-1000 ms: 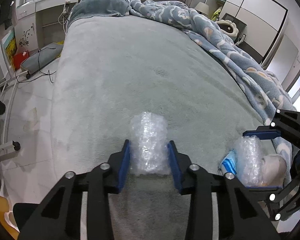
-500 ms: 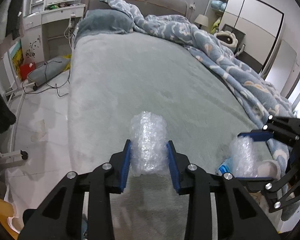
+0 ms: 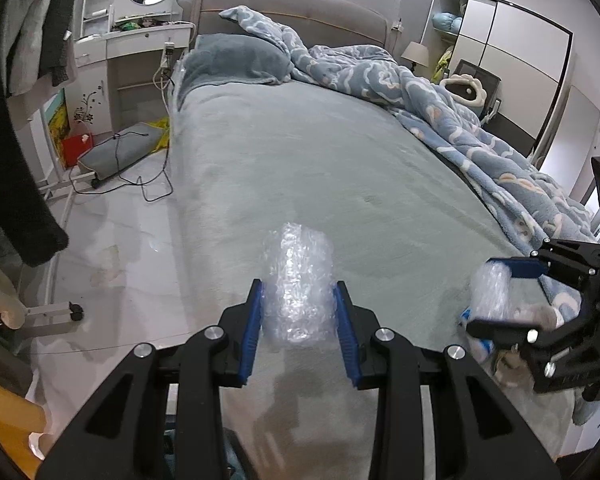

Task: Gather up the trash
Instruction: 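Carry both bubble-wrap rolls over the teal bin, then open left tool then right tool to drop both rolls into the bin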

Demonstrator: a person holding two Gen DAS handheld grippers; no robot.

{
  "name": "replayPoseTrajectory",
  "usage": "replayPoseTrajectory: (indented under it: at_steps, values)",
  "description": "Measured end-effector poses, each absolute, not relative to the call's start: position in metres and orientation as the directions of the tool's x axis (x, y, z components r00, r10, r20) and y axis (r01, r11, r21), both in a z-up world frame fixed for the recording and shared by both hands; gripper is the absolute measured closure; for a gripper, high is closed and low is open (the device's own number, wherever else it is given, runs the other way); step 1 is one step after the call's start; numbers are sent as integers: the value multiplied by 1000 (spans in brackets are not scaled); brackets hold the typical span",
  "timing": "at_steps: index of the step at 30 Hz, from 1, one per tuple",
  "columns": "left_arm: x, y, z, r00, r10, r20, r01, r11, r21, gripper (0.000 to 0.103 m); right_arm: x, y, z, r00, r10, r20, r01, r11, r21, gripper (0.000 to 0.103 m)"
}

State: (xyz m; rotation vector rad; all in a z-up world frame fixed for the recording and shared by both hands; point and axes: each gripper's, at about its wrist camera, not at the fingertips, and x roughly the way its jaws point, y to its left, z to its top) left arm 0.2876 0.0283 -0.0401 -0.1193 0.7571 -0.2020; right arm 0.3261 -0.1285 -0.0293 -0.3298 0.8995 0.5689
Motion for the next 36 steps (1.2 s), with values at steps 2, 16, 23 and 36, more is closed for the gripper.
replayPoseTrajectory:
  at_steps: [2, 16, 23, 36]
  values:
    - [280, 38, -39, 713, -219, -666, 134, 975, -177, 66, 320, -123, -26, 506, 339, -793, -563, 827, -5, 36]
    - [237, 107, -65, 670, -172, -722, 26, 978, -208, 66, 265, -84, -22, 603, 343, -720, -390, 914, 110, 36]
    - [218, 132, -91, 585, -130, -800, -6, 986, -164, 66, 232, -62, -22, 621, 376, -688, -395, 908, 140, 36]
    - [187, 171, -152, 353, -158, -922, -35, 983, -181, 66, 199, -7, -33, 601, 403, -690, -472, 876, 100, 36]
